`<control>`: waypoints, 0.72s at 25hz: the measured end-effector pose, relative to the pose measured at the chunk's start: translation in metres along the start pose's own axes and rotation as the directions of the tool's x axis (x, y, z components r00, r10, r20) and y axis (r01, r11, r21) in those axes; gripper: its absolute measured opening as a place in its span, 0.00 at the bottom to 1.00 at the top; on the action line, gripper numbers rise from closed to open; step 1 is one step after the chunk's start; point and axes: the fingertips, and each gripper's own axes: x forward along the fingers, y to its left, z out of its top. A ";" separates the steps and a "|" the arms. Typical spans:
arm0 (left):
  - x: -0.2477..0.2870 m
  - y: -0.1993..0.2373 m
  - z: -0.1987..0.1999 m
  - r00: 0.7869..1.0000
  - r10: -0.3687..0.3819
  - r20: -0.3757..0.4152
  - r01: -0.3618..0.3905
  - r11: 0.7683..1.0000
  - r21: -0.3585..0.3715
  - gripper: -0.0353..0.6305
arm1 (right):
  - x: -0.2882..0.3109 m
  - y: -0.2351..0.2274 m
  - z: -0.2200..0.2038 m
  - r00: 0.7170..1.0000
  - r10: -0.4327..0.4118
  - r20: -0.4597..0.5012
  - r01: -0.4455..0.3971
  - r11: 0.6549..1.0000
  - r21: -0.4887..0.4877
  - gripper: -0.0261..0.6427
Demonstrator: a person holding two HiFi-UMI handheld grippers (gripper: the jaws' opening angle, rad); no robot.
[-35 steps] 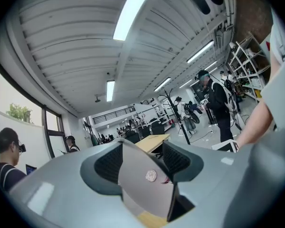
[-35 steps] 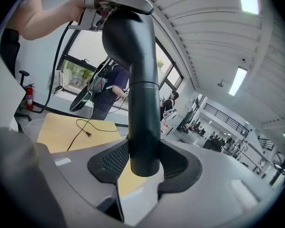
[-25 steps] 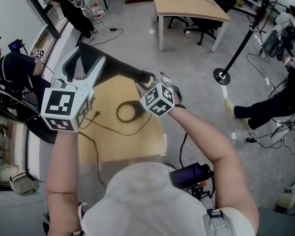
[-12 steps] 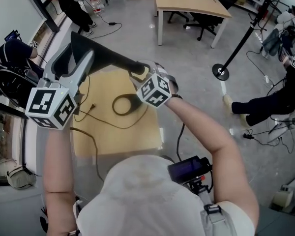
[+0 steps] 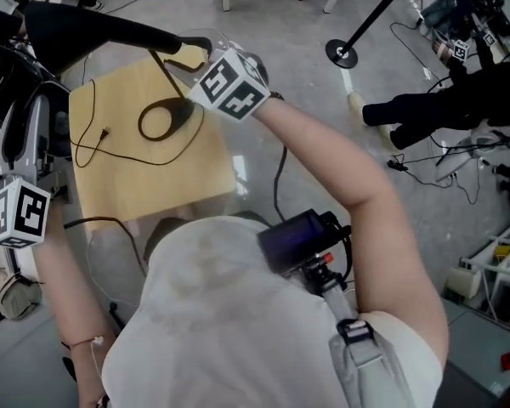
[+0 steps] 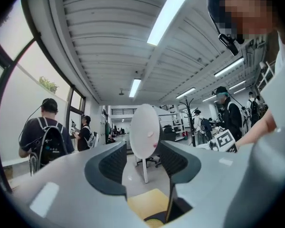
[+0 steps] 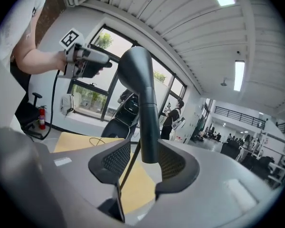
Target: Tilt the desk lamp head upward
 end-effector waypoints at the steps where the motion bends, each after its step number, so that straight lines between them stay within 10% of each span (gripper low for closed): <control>1: -0.005 0.000 -0.010 1.000 -0.002 -0.011 0.002 1.000 -0.009 0.37 | -0.006 0.000 0.000 1.000 0.003 0.017 -0.003 1.000 0.023 0.31; 12: -0.071 0.000 -0.145 0.986 -0.121 -0.117 0.098 0.978 -0.187 0.06 | -0.052 0.066 -0.011 0.992 0.051 0.115 -0.075 0.972 0.223 0.22; 18: -0.092 -0.037 -0.197 0.951 -0.253 -0.176 0.209 0.949 -0.235 0.06 | -0.103 0.101 -0.046 0.974 0.097 0.203 -0.180 0.880 0.441 0.19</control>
